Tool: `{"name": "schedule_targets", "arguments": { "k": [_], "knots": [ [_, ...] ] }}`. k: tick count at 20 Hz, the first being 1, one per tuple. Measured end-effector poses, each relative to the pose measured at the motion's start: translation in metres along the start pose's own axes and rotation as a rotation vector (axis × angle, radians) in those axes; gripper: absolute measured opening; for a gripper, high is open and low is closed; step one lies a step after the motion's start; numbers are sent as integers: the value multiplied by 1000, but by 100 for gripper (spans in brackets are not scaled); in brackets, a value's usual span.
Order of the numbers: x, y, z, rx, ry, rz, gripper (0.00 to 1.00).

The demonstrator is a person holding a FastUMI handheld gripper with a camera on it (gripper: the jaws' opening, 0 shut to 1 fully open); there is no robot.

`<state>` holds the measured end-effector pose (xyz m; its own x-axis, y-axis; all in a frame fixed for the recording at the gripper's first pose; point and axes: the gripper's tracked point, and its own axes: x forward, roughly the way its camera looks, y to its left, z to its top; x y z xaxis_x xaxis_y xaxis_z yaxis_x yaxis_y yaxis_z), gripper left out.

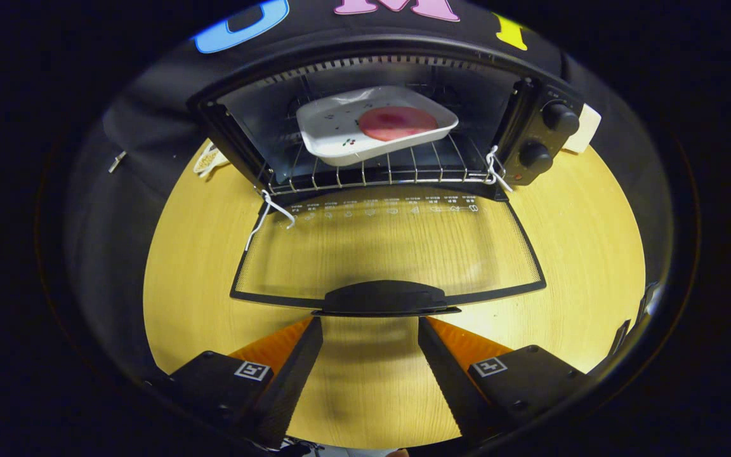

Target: Open the toaster oven, put the food inside, and close the toaster oven door.

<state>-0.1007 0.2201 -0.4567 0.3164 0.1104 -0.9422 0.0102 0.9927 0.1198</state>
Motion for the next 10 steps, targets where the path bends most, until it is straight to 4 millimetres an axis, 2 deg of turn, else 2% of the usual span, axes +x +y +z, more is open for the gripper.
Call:
{"name": "schedule_targets", "arguments": {
  "k": [6,10],
  "knots": [
    [-40,6,24,-22,-121,41,99],
    [-67,9,55,-99,-254,46,99]
  ]
}}
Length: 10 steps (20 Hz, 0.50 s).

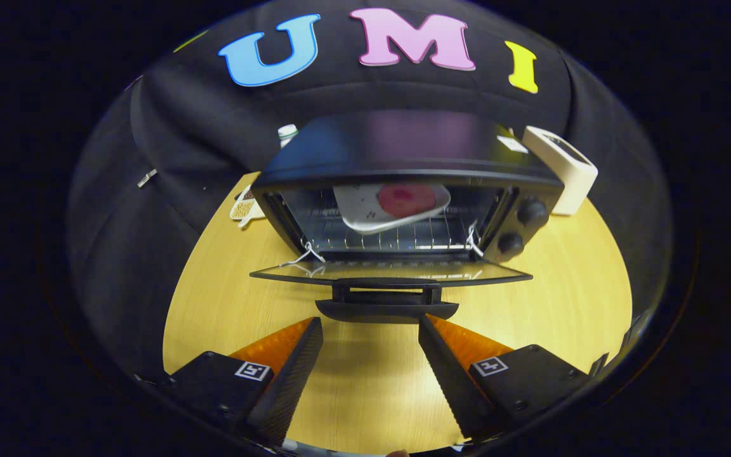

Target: Open the toaster oven, put the food inside, and close the toaster oven door.

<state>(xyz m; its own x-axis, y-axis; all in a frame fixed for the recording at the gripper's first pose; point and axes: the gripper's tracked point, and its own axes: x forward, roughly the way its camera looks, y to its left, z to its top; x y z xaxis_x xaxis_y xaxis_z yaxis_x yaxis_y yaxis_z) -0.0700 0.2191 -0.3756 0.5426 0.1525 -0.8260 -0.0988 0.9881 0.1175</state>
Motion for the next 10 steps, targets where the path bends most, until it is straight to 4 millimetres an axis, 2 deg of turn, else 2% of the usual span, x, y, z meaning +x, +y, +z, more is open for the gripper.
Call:
{"name": "schedule_targets", "arguments": {
  "k": [3,7,8,10],
  "knots": [
    [-15,3,35,-18,-83,9,99],
    [-49,7,83,-21,-229,40,99],
    [-51,6,97,-21,-270,43,99],
    [-65,5,113,-29,-337,55,99]
  ]
}}
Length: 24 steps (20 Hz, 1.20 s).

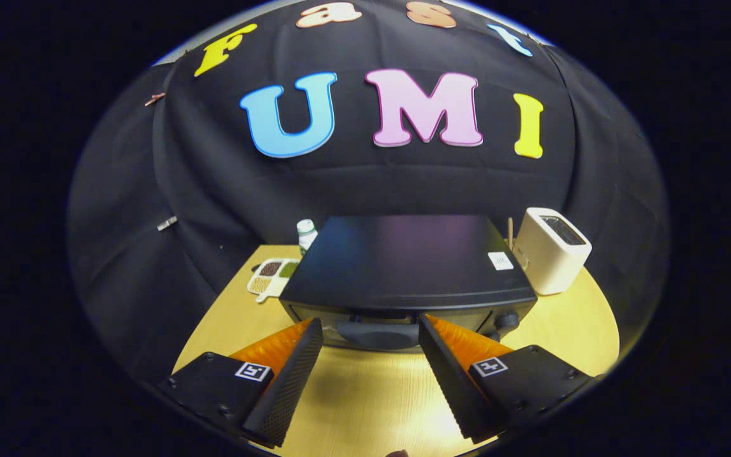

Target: Open the toaster oven, put the food inside, and close the toaster oven door.

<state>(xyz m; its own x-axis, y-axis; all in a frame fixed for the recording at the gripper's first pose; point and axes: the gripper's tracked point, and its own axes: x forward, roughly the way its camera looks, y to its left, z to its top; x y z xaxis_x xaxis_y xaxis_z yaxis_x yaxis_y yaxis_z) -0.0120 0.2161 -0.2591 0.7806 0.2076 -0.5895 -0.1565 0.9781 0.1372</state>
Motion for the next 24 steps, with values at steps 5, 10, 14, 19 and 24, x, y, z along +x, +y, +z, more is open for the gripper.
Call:
{"name": "schedule_targets", "arguments": {
  "k": [5,10,14,19,24],
  "knots": [
    [-44,-10,48,-53,-145,29,99],
    [-95,-40,99,-74,-266,39,98],
    [-132,-85,138,-68,-358,8,98],
    [-172,-150,173,-34,-433,-33,98],
    [-202,-209,198,-10,-496,-58,98]
  ]
}}
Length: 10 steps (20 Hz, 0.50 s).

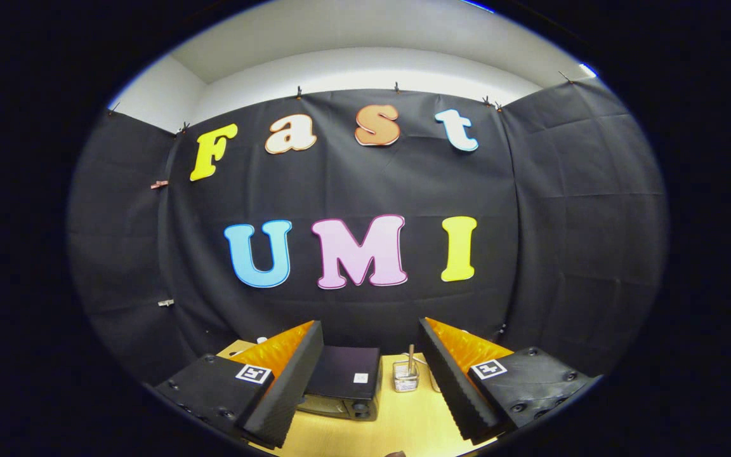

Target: Open the toaster oven, put the food inside, and close the toaster oven door.

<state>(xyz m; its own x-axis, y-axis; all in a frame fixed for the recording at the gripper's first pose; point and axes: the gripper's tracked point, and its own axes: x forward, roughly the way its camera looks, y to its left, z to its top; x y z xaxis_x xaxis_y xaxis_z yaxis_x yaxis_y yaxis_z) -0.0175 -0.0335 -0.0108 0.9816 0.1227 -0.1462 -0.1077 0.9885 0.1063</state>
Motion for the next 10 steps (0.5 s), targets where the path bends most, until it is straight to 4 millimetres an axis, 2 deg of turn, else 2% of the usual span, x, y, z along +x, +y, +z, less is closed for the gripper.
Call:
{"name": "schedule_targets", "arguments": {
  "k": [5,7,10],
  "knots": [
    [-13,-54,24,0,-61,-46,98],
    [-17,-68,32,1,-89,-60,98],
    [-19,-86,31,-1,-91,-74,98]
  ]
}}
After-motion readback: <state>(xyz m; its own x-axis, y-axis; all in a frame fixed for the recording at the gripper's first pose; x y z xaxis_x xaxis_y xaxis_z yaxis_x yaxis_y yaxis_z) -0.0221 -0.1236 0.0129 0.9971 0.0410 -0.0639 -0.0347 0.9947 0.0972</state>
